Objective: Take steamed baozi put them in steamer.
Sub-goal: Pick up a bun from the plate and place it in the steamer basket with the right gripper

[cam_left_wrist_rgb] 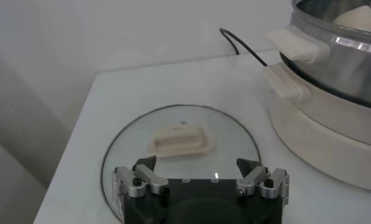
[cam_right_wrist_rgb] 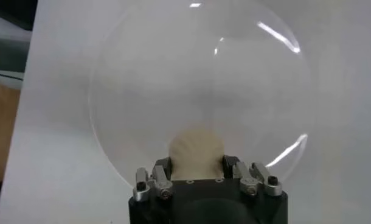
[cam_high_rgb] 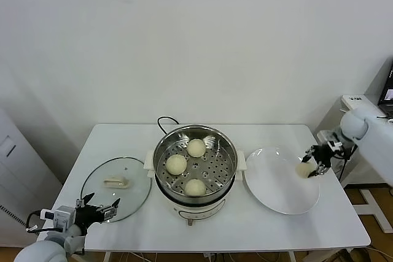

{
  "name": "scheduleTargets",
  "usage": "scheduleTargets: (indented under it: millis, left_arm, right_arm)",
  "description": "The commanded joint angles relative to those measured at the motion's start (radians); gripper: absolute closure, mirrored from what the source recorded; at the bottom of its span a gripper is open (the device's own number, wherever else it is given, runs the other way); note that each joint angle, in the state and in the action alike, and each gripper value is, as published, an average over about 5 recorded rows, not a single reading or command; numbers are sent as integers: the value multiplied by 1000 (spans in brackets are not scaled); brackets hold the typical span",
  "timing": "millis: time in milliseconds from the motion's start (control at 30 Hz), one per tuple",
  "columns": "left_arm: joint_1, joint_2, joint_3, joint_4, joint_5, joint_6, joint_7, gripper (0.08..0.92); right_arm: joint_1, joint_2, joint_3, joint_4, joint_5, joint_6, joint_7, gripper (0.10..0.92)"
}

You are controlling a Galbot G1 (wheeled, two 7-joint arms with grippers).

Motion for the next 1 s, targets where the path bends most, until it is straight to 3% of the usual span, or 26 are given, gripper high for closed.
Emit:
scheduleTargets:
  millis: [33, 200, 467, 733, 1000]
  left_arm:
    - [0, -3, 0, 3, 12, 0, 0, 177]
    - [-5, -9, 9, 5, 26, 0, 1, 177]
    - [-6, -9, 15, 4, 38, 2, 1, 177]
    - [-5, -12, 16, 8, 44, -1, 4, 177]
    - [-3, -16, 15, 12, 45, -3, 6, 177]
  right_arm:
    - [519, -68, -555, 334, 427, -311, 30, 508]
    - [713, 19, -713, 445, 599, -428, 92, 508]
    - [805, 193, -806, 480, 807, -555, 202, 508]
    - [770, 315, -806, 471, 916, -624, 304, 508]
    - [700, 366, -797, 492, 924, -685, 407, 508]
